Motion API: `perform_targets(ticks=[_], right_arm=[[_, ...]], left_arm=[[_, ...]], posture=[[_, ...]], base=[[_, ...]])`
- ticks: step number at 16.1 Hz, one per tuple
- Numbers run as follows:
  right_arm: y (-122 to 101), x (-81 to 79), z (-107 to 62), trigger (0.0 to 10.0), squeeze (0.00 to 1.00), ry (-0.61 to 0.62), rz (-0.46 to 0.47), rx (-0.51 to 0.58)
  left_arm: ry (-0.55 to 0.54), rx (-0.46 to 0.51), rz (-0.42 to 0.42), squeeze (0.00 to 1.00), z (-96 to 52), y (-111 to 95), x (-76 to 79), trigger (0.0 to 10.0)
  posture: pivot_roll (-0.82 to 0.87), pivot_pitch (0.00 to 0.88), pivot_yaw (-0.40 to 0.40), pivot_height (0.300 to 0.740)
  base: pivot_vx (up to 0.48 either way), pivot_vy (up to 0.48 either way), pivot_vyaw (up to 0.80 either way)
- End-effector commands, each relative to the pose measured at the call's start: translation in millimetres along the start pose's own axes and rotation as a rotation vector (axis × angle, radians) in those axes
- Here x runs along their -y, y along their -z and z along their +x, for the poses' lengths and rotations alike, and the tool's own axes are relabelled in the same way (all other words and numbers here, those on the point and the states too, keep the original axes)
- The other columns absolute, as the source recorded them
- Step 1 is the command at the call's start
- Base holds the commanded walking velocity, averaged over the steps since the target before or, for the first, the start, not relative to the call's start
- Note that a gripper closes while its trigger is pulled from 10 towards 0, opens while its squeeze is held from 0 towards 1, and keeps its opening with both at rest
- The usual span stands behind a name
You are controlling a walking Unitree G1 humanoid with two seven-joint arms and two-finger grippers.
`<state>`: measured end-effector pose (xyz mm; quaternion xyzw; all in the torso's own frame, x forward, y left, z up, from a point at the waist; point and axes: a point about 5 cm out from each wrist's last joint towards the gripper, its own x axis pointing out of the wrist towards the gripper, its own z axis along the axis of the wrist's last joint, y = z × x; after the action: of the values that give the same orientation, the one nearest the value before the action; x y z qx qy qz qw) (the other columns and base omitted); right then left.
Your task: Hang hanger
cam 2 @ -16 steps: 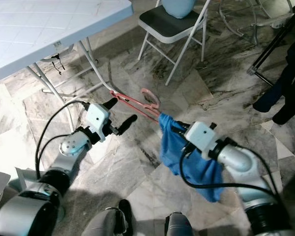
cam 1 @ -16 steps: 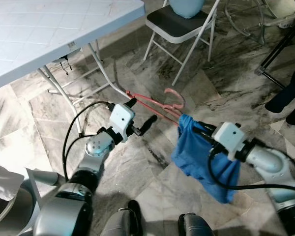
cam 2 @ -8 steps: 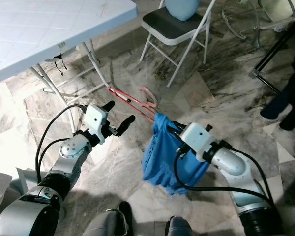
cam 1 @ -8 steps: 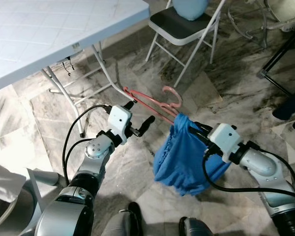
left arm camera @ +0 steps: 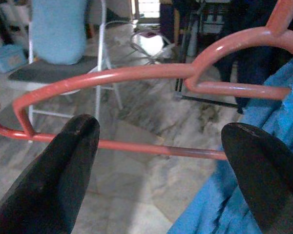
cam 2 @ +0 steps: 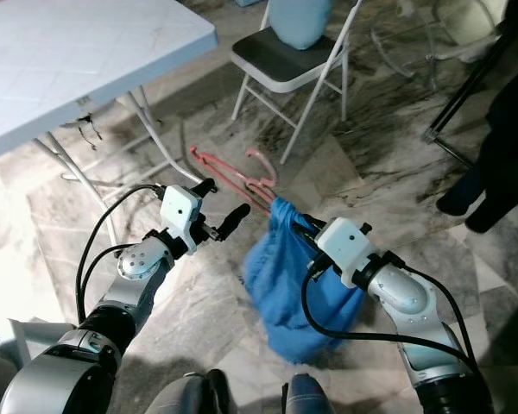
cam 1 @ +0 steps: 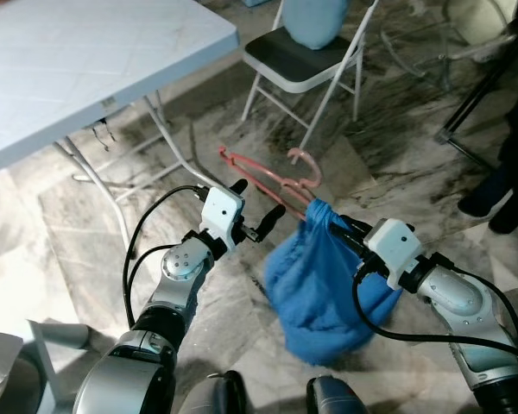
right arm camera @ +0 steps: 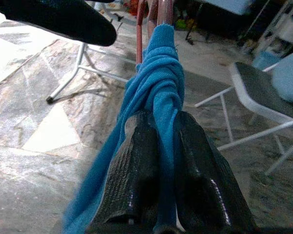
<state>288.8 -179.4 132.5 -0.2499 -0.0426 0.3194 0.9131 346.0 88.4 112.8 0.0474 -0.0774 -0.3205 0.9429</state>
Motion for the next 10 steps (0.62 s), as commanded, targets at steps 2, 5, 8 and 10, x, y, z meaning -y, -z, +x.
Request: perform_targets(ticks=[2,5,8,10], right_arm=[[-3,-13.6,7.8,10.0,0.0,-0.001,0.073,0.03],[6,-21.5,21.9,10.0,0.0,0.058,0.137,-0.008],[10,-18.0,31.8,10.0,0.0,0.227,0.204,0.008],[18,-18.7,35.0,10.0,0.0,0.265,0.316,0.01]], left_arm=[[-0.071,-0.026,-0.017,0.0,-9.1,8,-7.1,10.0],[-0.182,-0.071,-0.063,0.0,-19.9,22,-9.6,10.0],[-0.374,-0.178,-0.082,0.0,-36.0,41,-17.9,10.0],[-0.411,-0.214,-0.112,0.0,-45.0,50,-17.5,10.0]], posture=[[-0.16,0.158,0.08,0.74],[-0.13,0.088,0.061,0.74],[-0.11,0.026,0.055,0.74],[-0.11,0.0,0.056,0.74]], base=[[0.298,0.0,0.0],[0.194,0.0,0.0],[0.0,0.0,0.0],[0.0,0.0,0.0]])
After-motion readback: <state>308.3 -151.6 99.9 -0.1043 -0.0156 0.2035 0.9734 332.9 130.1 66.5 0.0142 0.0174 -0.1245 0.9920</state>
